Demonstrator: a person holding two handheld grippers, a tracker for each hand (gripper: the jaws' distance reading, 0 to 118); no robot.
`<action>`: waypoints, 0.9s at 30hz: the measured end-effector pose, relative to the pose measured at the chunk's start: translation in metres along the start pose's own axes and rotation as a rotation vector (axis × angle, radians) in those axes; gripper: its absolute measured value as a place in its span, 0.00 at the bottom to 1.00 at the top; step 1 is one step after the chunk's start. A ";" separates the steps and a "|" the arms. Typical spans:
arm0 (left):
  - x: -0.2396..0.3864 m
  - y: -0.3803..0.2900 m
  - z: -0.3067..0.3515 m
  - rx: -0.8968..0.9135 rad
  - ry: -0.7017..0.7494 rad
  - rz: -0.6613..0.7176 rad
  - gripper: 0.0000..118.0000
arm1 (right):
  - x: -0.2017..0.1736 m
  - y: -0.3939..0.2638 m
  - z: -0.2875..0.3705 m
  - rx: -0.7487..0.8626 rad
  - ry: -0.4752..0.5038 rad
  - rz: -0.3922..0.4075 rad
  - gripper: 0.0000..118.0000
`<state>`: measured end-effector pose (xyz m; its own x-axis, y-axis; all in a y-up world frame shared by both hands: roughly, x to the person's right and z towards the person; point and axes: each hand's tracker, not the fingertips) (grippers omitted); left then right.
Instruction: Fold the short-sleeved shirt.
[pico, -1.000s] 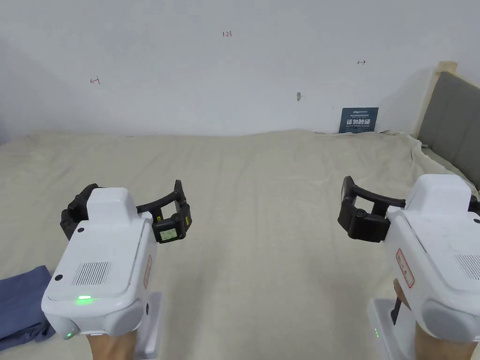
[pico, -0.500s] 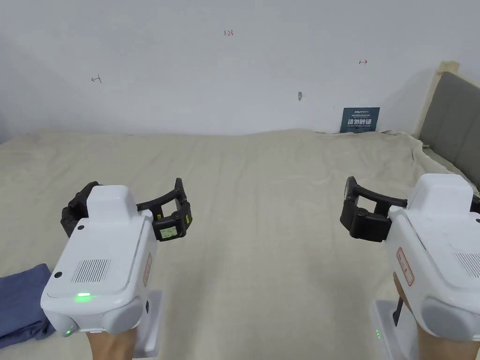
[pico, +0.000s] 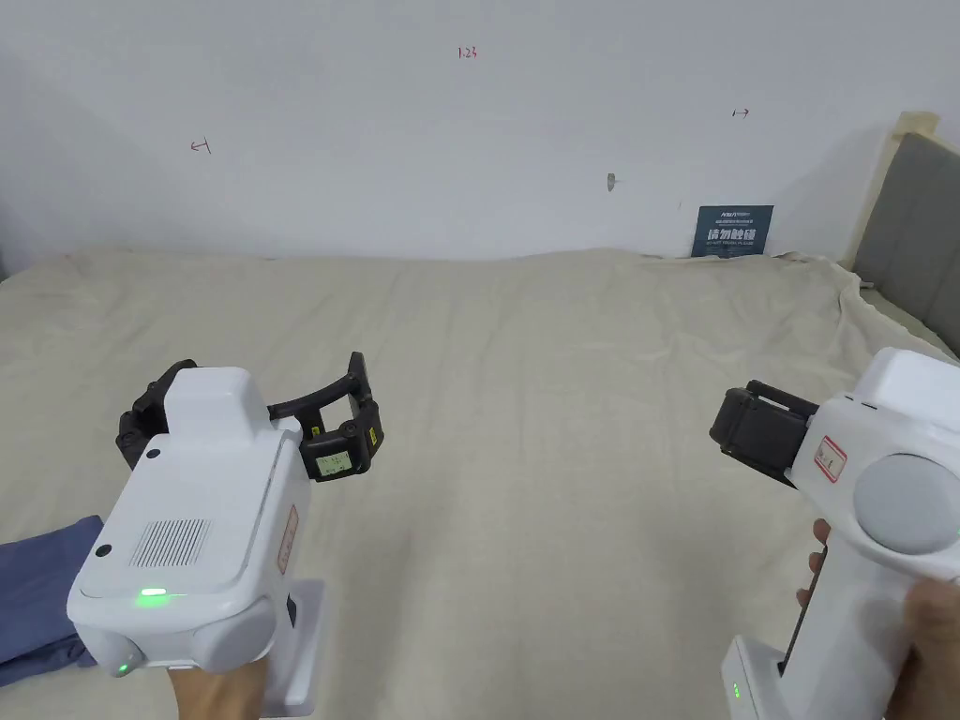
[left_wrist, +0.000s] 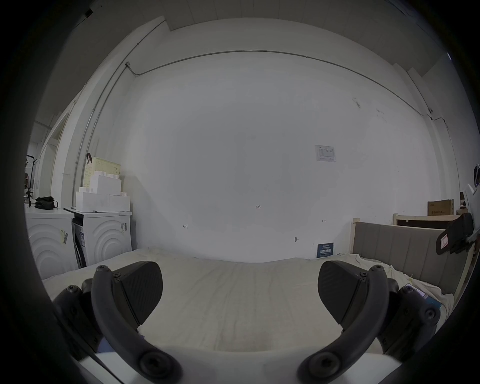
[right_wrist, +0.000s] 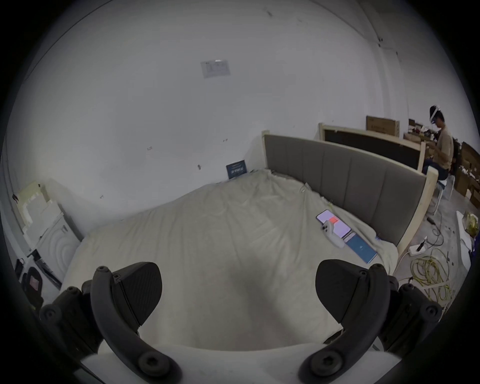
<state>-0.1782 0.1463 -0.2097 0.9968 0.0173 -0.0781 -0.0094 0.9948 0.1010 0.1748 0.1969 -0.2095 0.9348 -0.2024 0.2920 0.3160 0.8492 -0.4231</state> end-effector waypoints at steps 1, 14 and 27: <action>0.000 0.000 0.000 0.000 0.001 0.000 1.00 | 0.000 0.000 -0.001 -0.007 0.002 0.005 0.99; 0.001 0.001 -0.004 0.008 0.001 -0.005 1.00 | -0.009 -0.002 -0.004 0.049 0.008 0.083 0.99; -0.001 0.000 -0.003 0.010 0.001 0.004 1.00 | -0.006 -0.031 0.006 0.476 0.145 0.283 1.00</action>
<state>-0.1789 0.1469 -0.2125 0.9967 0.0210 -0.0786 -0.0121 0.9937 0.1111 0.1581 0.1749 -0.1934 0.9956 0.0282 0.0893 -0.0261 0.9994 -0.0248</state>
